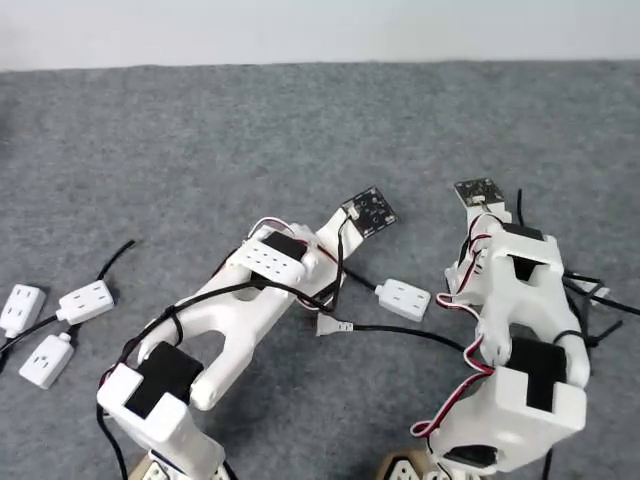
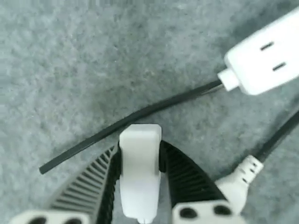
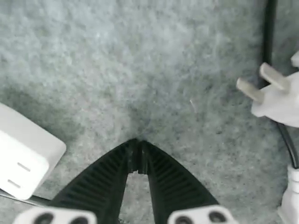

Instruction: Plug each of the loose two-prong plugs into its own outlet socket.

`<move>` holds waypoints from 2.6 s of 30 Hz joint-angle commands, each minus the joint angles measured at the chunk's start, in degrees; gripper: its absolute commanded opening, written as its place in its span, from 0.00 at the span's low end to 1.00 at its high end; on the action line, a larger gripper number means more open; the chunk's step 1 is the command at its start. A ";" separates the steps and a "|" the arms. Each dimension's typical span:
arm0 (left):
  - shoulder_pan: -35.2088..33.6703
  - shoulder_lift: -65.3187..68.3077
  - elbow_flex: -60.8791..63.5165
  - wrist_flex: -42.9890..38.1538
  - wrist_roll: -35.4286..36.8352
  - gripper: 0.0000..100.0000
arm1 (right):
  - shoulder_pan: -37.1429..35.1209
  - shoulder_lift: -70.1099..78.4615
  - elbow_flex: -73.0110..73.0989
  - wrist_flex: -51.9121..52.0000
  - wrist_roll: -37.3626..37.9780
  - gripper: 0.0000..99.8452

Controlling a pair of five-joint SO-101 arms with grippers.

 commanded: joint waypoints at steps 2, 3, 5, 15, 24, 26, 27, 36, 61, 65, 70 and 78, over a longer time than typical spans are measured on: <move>-0.44 -0.62 -4.00 5.10 -0.88 0.01 | -1.01 -0.66 0.44 -1.10 -0.09 0.01; -0.44 -0.79 -5.05 6.68 -0.88 0.01 | -1.01 -0.66 0.44 -1.10 -0.09 0.01; -0.70 -2.29 -8.22 11.60 -0.88 0.01 | -1.01 -0.66 0.44 -1.10 -0.09 0.01; -16.18 -22.42 -20.26 40.88 -15.82 0.01 | -1.01 -0.66 0.44 -1.10 -0.09 0.01; -46.07 -26.37 -20.00 44.92 -34.29 0.01 | -1.10 -0.66 1.14 -1.19 -0.09 0.01; -52.40 -24.53 -20.00 44.84 -38.51 0.01 | -1.10 -0.66 1.14 -1.19 -0.09 0.01; -55.12 -23.47 -20.00 44.84 -40.70 0.01 | -1.10 -0.66 1.14 -1.19 -0.09 0.01; -69.89 -9.58 -20.00 33.67 -45.71 0.01 | -1.10 -0.66 1.32 -1.19 -0.09 0.01; -60.13 -15.65 -19.91 39.38 -34.46 0.33 | -2.42 -1.10 1.05 -0.75 0.00 0.01; -52.22 -20.40 -15.25 41.93 -23.82 0.33 | -5.67 -2.07 -3.43 3.12 0.44 0.01; -48.35 -29.19 -0.22 33.14 -11.52 0.33 | -9.89 -3.03 -15.21 17.63 6.51 0.11; -45.54 -49.49 36.26 4.57 0.88 0.33 | -17.45 -2.86 -22.33 30.29 18.46 0.24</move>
